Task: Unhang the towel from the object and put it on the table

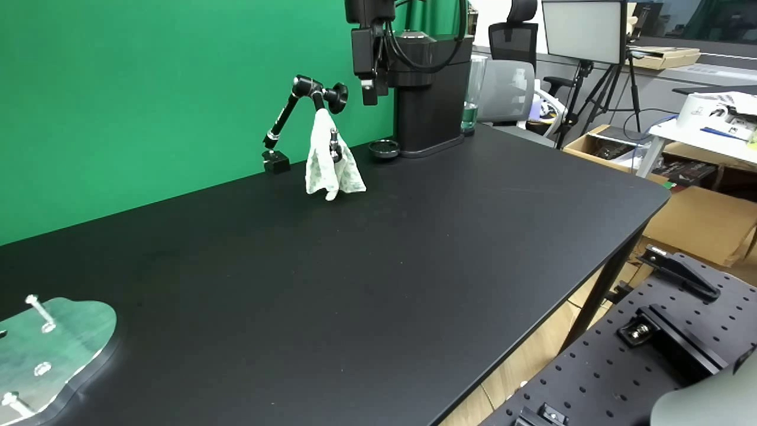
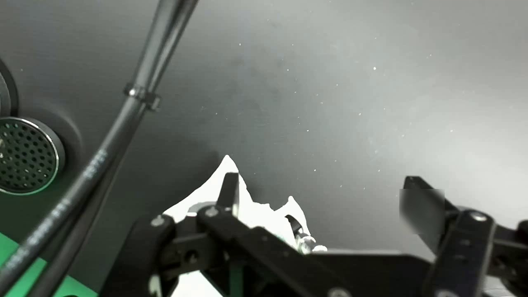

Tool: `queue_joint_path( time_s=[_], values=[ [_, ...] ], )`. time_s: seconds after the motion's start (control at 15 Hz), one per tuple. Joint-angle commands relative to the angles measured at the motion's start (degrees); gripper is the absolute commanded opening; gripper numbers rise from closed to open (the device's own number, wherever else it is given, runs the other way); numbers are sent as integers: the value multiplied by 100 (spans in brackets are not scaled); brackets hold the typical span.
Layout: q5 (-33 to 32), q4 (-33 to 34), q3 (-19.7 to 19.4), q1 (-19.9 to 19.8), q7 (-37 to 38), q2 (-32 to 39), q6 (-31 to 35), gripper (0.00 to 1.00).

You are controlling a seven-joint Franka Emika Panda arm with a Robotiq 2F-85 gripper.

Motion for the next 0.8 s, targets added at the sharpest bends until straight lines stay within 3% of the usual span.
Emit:
queue_joint_path(
  time_s=[0.0,0.07,0.13,0.33,0.73],
  values=[
    [-315,558,52,14,-868,381,-491,100],
    [-629,693,48,88,-911,482,-538,100],
    [-295,256,39,18,-704,206,-277,100],
    [-527,486,64,68,-843,416,-366,100],
    [-246,197,108,-7,-873,571,962,100]
  ],
)
